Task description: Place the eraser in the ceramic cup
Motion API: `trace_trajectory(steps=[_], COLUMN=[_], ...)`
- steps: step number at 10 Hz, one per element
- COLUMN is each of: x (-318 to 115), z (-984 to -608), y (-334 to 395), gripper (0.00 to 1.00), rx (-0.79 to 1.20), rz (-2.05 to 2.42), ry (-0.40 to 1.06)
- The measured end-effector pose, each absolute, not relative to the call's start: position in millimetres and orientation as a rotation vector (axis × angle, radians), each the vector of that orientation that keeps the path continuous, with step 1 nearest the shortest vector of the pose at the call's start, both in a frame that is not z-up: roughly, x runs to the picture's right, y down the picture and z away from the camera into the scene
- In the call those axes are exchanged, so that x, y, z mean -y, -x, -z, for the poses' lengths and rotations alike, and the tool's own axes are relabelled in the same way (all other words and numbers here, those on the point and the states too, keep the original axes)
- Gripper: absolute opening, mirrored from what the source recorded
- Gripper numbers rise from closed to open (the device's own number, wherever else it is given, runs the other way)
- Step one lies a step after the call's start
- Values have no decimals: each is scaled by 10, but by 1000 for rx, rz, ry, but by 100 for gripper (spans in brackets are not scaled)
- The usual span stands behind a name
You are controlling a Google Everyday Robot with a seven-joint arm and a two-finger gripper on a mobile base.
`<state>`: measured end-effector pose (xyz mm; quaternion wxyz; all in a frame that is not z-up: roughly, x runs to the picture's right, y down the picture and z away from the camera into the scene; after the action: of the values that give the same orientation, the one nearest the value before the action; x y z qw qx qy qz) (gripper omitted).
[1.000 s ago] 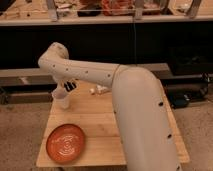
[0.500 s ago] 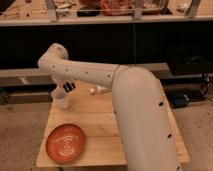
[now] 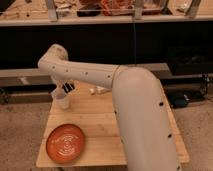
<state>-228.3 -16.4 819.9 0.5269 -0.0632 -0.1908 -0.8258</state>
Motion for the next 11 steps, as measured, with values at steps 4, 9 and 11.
trace_trajectory(steps=[4, 9, 11], x=[139, 101, 95], z=[-8194, -8187, -8184], y=[2323, 2363, 2378], gripper=[0, 17, 36], rx=[461, 469, 472], rz=[1983, 1991, 1993], ry=[137, 126, 121])
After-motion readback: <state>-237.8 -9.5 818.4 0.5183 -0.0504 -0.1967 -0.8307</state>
